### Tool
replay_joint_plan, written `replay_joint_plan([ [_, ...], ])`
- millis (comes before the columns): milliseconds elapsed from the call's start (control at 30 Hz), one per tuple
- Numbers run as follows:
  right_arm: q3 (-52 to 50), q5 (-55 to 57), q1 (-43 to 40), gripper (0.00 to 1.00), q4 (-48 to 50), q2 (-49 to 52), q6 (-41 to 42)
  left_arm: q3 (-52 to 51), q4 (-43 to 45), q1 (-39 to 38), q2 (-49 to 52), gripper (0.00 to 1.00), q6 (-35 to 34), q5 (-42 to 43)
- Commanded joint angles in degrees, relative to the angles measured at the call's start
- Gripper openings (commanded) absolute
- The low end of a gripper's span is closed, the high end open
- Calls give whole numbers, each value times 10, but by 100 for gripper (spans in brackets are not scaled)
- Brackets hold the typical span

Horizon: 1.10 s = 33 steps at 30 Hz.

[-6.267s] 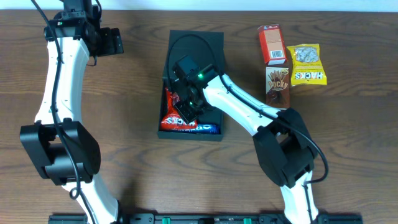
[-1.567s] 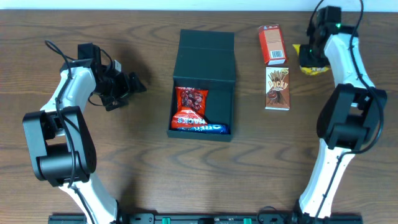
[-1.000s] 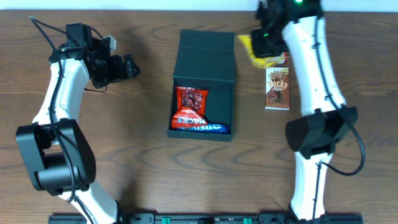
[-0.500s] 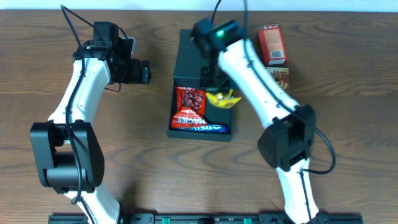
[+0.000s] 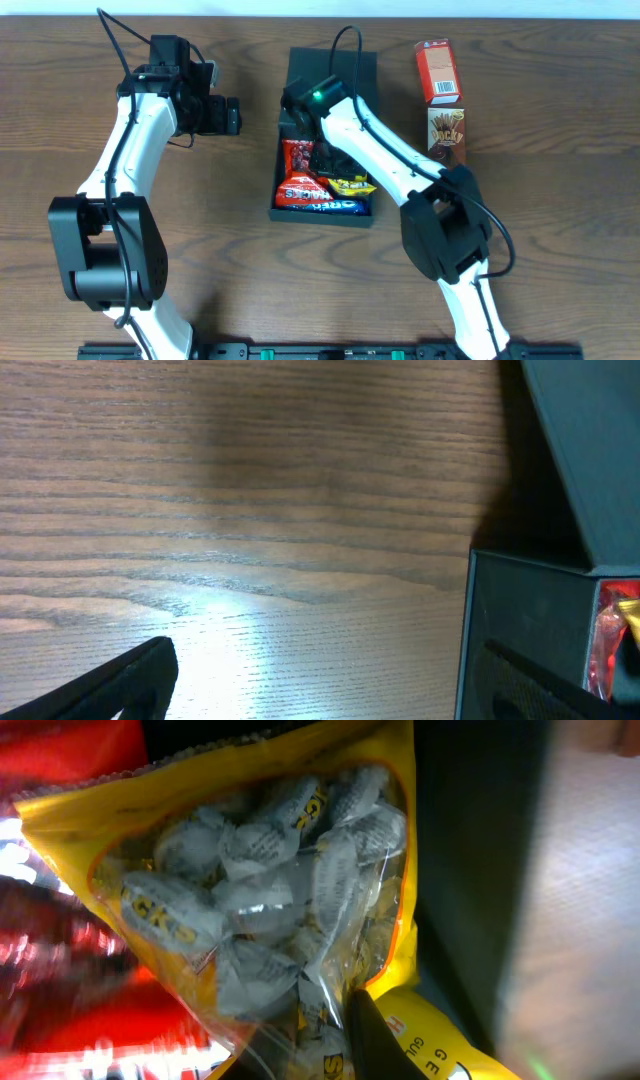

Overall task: Pack container
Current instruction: 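Carry the yellow bag left and lower it into the box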

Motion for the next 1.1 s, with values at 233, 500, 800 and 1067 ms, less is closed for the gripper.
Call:
replay_joint_plan([
  [233, -48, 28, -3, 99, 56, -23, -61, 15, -5, 2, -10, 95, 7, -4],
  [500, 100, 25, -3, 67, 50, -88, -212, 15, -5, 2, -10, 95, 7, -4],
  [800, 25, -89, -21, 2, 33, -115, -349, 15, -4, 2, -10, 95, 8, -4],
  [1067, -181, -160, -24, 2, 159, -115, -370, 15, -4, 2, -10, 95, 8, -4],
])
